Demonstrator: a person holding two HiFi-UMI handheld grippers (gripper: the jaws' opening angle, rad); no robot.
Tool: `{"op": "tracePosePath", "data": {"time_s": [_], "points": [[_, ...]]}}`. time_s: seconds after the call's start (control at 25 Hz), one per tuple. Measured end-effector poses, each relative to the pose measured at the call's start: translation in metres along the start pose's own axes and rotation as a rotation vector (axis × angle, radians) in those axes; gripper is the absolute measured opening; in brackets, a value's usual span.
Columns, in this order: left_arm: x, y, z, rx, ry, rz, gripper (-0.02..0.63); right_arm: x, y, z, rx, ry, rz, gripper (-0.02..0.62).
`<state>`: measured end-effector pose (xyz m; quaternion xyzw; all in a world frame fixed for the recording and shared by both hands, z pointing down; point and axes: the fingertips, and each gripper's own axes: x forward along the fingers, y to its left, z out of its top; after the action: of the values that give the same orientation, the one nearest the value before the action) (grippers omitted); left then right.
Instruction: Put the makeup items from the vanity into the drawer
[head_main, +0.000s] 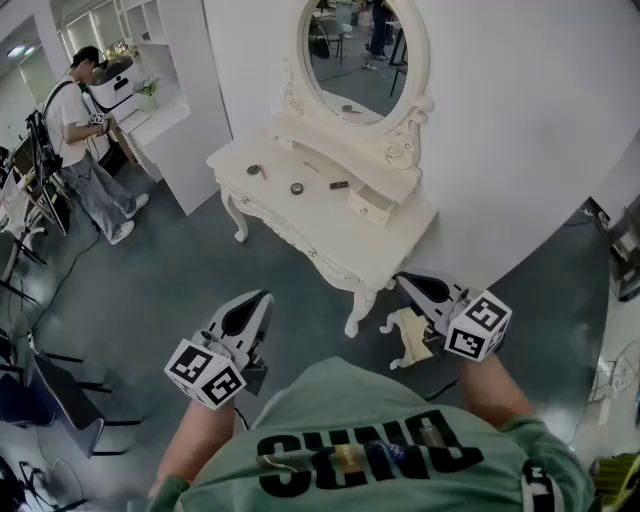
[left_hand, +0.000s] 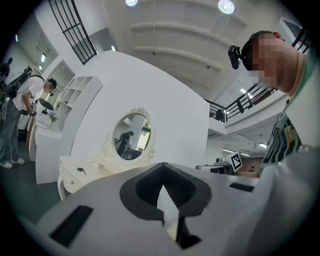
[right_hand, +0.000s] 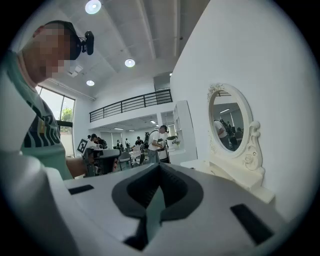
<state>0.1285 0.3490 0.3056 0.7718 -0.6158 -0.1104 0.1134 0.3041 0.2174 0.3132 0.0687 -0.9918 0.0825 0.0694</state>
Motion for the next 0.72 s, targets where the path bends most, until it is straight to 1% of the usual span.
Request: {"op": "tracePosePath", "data": {"time_s": [0.56, 0.72], "points": [[0.016, -0.006, 0.001, 0.01, -0.005, 0.019, 0.008, -0.002, -0.016, 0.003, -0.004, 0.002, 0.026, 0.009], [0.026, -0.011, 0.003, 0.024, -0.004, 0.031, 0.008, -0.005, -0.026, 0.005, -0.004, -0.011, 0.02, 0.01]]}}
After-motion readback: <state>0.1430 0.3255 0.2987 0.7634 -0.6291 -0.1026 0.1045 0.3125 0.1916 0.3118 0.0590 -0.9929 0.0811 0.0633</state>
